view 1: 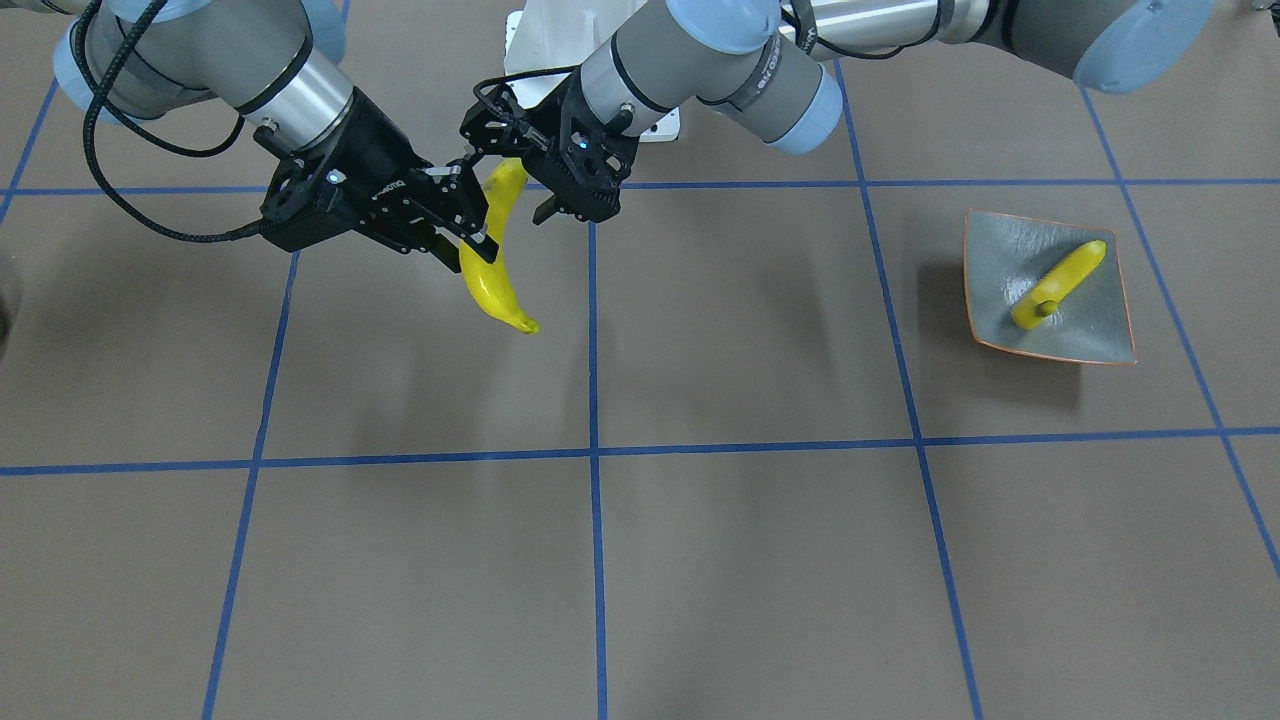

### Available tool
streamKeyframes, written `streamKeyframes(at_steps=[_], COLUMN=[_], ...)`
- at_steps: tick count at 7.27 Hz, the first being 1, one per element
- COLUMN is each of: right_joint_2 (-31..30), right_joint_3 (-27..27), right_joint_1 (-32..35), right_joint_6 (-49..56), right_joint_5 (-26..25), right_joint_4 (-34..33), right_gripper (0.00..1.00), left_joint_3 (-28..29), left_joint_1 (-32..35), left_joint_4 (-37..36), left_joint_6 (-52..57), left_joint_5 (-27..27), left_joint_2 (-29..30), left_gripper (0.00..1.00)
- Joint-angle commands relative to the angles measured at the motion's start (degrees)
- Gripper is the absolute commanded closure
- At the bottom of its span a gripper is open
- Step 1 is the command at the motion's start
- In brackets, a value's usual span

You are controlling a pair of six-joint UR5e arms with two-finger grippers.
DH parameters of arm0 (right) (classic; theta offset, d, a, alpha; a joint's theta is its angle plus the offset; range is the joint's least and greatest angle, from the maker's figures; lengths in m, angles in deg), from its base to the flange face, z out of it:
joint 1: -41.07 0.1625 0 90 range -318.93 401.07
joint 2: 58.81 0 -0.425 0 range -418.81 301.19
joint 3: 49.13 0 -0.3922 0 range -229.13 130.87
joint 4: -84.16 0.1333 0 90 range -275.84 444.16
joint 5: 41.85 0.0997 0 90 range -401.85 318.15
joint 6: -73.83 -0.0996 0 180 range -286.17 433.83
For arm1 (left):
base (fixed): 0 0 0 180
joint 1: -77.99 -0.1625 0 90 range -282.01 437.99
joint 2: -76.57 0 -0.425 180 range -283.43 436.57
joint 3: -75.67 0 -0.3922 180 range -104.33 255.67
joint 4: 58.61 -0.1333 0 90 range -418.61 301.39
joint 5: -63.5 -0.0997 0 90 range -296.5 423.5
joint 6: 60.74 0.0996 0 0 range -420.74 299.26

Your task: Transfer all bananas from basket to plate

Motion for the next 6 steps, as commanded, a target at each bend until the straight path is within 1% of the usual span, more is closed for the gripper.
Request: streamKeyframes(at_steps=[1,2,3,4,5,6], right_joint_2=[0.2,0.2,0.2,0.2,0.0,-0.6], right_joint_3=[0.2,0.2,0.3,0.3,0.3,0.0], right_joint_1=[-0.1,-0.1,-0.1,-0.2,-0.8,-0.9], right_joint_6=[0.0,0.0,0.0,0.1,0.0,-0.4], right_joint_5=[0.0,0.0,0.0,0.0,-0.9,0.0], right_joint_4=[0.0,0.0,0.3,0.8,1.7,4.4], right_gripper=[1.00,1.00,1.00,1.00,0.01,0.00], left_joint_3=[-0.1,-0.2,-0.2,-0.5,-0.6,-0.6], left_joint_1=[-0.3,-0.3,-0.3,-0.5,-0.5,-0.5], left_joint_4=[0.1,0.0,0.3,0.4,0.4,0.4], left_joint_6=[-0.1,-0.1,-0.1,-0.4,-0.9,-1.1], left_joint_5=[0.0,0.0,0.0,0.0,0.0,0.0], left_joint_2=[0.0,0.0,-0.3,-0.4,-0.4,-0.5], left_gripper=[0.22,0.71,1.00,1.00,1.00,1.00])
